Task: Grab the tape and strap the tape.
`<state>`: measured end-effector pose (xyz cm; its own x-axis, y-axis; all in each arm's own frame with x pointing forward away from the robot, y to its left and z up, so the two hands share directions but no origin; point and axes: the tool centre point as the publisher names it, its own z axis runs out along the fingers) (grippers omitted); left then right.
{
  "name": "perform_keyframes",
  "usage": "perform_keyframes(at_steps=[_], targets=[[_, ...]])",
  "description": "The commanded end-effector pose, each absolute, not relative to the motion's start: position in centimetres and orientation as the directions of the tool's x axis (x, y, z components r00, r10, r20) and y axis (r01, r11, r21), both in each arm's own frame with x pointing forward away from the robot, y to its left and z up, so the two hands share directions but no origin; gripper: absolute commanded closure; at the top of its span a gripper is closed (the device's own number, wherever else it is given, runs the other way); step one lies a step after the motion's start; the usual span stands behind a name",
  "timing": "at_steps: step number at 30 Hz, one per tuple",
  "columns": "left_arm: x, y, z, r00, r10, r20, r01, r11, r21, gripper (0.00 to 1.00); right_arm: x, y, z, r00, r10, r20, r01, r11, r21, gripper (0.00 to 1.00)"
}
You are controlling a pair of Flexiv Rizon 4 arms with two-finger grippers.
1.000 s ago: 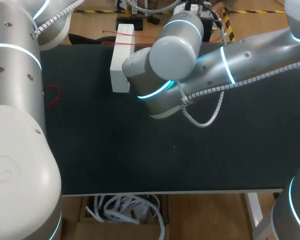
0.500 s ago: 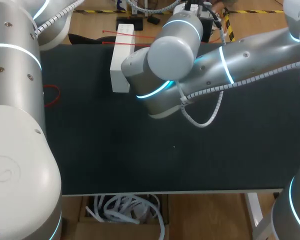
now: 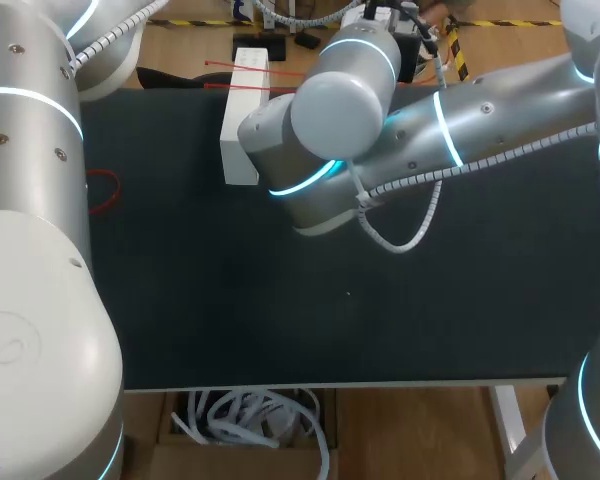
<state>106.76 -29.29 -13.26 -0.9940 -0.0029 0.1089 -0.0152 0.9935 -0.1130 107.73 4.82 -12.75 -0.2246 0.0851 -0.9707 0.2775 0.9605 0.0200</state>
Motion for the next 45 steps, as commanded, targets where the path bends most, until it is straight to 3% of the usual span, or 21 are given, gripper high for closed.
perform_keyframes(at_steps=[1,45], targets=[[107.0,-29.4,-13.1,-0.994,-0.003,0.114,-0.015,0.994,-0.107,1.00,107.8,5.0,-12.6,-0.231,0.081,-0.970,0.276,0.961,0.015,1.00],[107.0,-29.4,-13.1,-0.994,-0.003,0.114,-0.015,0.994,-0.107,1.00,107.5,4.7,-12.7,-0.240,0.062,-0.969,0.273,0.962,-0.005,1.00]])
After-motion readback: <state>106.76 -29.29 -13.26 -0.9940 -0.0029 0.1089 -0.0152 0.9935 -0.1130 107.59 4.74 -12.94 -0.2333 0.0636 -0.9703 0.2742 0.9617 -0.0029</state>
